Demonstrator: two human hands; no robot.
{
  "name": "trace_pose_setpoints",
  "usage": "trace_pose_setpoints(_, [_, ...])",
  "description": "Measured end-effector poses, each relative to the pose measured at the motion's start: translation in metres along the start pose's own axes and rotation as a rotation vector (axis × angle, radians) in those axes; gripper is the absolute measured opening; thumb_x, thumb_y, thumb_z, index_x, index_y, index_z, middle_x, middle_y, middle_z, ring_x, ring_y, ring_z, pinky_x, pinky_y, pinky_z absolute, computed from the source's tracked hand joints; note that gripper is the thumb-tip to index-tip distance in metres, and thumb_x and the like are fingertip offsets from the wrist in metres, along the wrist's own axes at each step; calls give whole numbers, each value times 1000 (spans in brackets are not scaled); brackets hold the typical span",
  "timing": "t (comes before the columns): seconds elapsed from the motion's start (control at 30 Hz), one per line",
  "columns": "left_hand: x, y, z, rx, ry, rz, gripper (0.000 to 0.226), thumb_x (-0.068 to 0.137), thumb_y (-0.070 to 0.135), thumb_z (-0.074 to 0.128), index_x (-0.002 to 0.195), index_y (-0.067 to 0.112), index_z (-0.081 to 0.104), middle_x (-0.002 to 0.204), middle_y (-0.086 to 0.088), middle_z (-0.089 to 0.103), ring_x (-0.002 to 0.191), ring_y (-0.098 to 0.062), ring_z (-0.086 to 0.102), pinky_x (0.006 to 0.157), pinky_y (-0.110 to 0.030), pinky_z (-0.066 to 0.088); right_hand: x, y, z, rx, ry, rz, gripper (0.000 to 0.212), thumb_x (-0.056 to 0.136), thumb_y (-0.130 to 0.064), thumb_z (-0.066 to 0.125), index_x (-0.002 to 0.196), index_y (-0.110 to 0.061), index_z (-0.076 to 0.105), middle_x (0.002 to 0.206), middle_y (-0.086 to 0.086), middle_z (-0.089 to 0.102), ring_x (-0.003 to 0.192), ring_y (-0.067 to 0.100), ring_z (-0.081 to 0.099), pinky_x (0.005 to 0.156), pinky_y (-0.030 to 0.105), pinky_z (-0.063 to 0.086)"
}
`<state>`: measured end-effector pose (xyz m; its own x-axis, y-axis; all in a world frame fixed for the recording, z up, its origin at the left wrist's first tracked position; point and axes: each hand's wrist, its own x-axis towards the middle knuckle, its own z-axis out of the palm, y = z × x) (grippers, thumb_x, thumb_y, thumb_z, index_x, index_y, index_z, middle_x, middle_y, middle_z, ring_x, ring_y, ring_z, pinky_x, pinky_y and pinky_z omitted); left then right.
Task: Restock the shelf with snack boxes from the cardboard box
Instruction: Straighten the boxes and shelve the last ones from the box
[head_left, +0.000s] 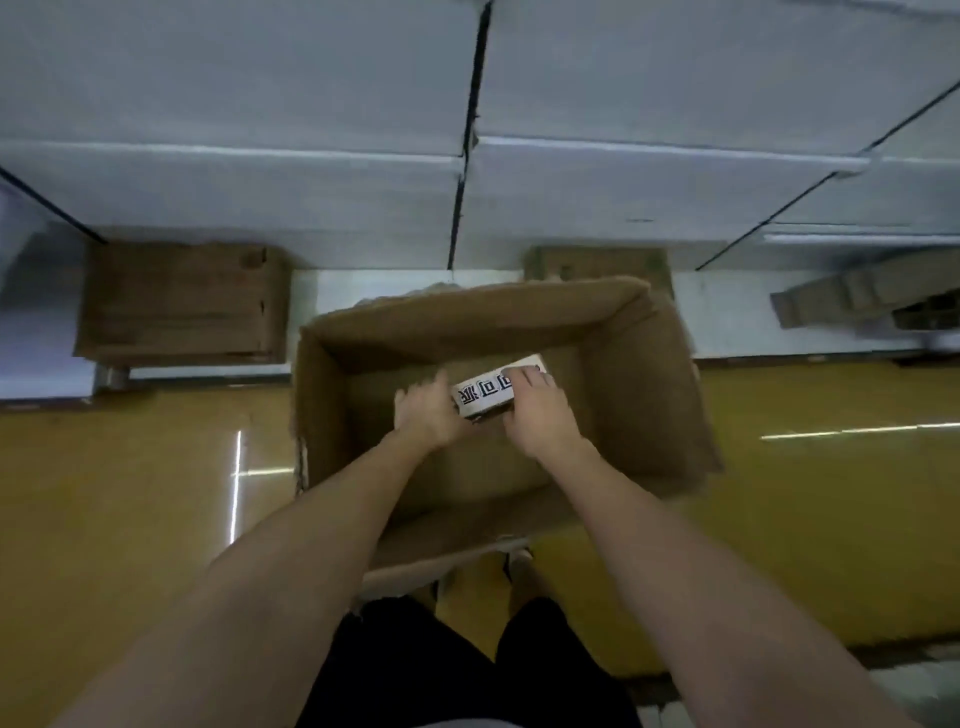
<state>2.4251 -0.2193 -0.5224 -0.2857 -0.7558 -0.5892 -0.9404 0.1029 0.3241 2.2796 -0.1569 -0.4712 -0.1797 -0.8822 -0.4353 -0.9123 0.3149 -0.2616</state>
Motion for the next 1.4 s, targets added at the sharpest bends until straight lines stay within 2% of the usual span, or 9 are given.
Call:
trace_pose_setpoints(0.23, [-18,118,-58,204,192,362,54,75,51,69,114,20,48,117,-4,63,110,-29,56,96,-44,37,-25,73,-89,-126,194,36,72,86,-23,70,149,-21,35,151,4,38,142,25,31,116,42,23])
trace_pose_setpoints(0.43, [-54,244,-86,331,343,542,45,77,43,66,113,20,52,106,-6,69,104,-28,62,96,-38,35,-60,160,-164,-118,288,91,48,83,-29,70,126,-23,51,126,3,58,123,26,50,101,42,34])
trace_pose_setpoints(0.8, [-94,522,-14,387,375,868,53,82,34,64,132,25,49,129,-3,55,124,-28,45,101,-42,33,-186,411,-255,-34,538,374,49,83,-34,70,128,-27,52,128,1,59,122,25,49,97,39,31])
trace_pose_setpoints(0.97, [-116,644,35,34,171,1028,68,71,33,83,132,16,56,127,-11,51,119,-29,49,105,-32,37,-257,523,-257,204,591,575,55,81,-44,74,129,-28,53,130,0,58,123,26,49,101,45,31])
trace_pose_setpoints(1.07, [-131,706,63,-237,93,942,84,79,42,80,145,12,37,141,-15,44,126,-30,48,107,-38,39,-296,576,-258,453,674,713,54,85,-43,73,132,-23,53,130,3,60,121,26,54,93,38,39])
trace_pose_setpoints(1.13, [-134,741,88,-313,-22,883,73,86,37,74,140,8,34,135,-14,48,123,-30,52,95,-32,44,-318,607,-258,671,725,753,51,87,-36,73,131,-16,55,126,5,63,114,26,59,85,30,43])
trace_pose_setpoints(1.2, [-134,778,119,-325,-228,882,68,84,45,74,129,5,44,122,-6,58,106,-26,63,79,-25,53,-336,640,-255,866,798,798,49,87,-33,75,127,-11,57,123,7,65,110,27,62,89,32,49])
trace_pose_setpoints(1.3, [-149,831,167,-285,-528,799,75,78,64,71,133,17,52,126,0,63,104,-19,63,71,-30,53,-361,685,-246,1088,903,862,62,85,-38,75,133,-7,54,123,8,65,110,27,63,93,36,51])
trace_pose_setpoints(1.4, [-179,888,208,-344,-847,745,38,89,47,67,119,26,60,113,2,71,106,-20,65,86,-37,52,-391,727,-245,1329,1049,884,50,88,-29,74,128,-3,57,114,12,70,96,28,70,82,44,60])
